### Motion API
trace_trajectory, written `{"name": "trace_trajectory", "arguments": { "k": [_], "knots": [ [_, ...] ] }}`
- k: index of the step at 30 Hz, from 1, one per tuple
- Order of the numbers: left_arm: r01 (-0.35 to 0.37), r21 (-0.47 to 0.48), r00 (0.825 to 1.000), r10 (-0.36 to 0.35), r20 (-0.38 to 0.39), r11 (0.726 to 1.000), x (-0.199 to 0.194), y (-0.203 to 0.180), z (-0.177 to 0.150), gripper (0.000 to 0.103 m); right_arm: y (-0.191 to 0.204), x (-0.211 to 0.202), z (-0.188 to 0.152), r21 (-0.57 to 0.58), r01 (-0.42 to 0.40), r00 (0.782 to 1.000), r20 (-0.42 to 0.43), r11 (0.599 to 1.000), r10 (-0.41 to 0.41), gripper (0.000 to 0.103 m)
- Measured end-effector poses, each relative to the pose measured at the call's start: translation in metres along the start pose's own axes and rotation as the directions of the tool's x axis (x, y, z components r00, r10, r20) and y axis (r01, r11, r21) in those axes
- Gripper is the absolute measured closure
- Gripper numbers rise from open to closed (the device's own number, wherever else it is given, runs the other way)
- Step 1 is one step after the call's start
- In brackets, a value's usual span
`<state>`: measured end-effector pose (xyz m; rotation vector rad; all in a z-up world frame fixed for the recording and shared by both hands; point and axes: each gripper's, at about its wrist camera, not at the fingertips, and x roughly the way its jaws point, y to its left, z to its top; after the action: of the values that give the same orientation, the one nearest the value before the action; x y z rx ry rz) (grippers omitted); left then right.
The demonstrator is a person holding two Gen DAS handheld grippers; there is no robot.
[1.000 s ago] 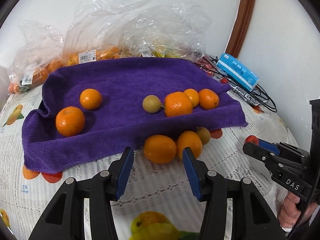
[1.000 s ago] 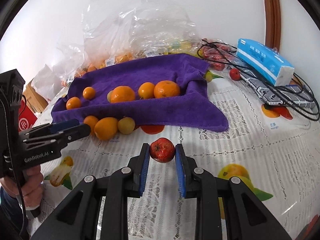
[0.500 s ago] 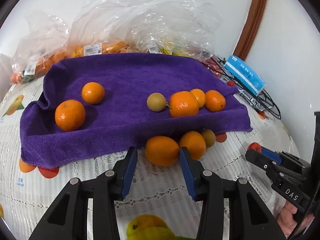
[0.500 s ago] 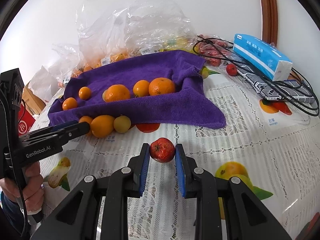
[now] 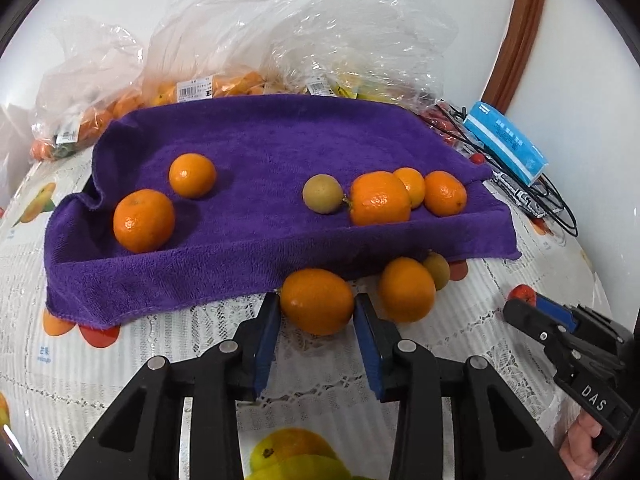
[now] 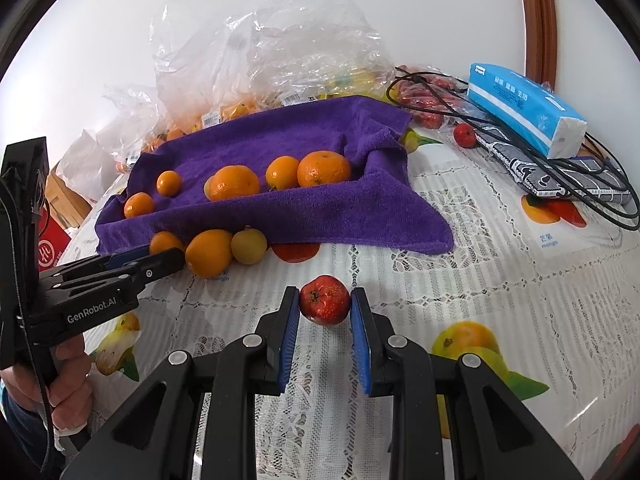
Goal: Organize fruits
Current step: 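Grasp an orange from the sheet with the left tool while the right tool holds the red fruit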
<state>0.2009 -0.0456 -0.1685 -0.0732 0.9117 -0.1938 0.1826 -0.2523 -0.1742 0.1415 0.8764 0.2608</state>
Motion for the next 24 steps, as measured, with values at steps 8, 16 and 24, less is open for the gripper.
{"name": "trace_trajectory", "arguments": {
  "k": [8,16,24],
  "knots": [
    [-0.019,0.009,1.000,0.019,-0.001,1.000,0.003,-0.003,0.002,0.068,0.000,0.001,0.000,-0.002,-0.002,1.000,-0.004,1.000,0.002,0.077],
    [0.018,0.003,0.999,-0.018,0.034,1.000,-0.010,-0.002,0.001,0.068,-0.001,0.000,0.000,0.001,-0.016,1.000,0.007,1.000,0.016,0.077],
    [0.065,-0.005,0.996,-0.064,0.070,0.998,-0.028,0.000,0.002,0.068,-0.006,-0.009,0.001,0.066,-0.058,0.998,0.044,0.996,0.055,0.077]
  ]
}}
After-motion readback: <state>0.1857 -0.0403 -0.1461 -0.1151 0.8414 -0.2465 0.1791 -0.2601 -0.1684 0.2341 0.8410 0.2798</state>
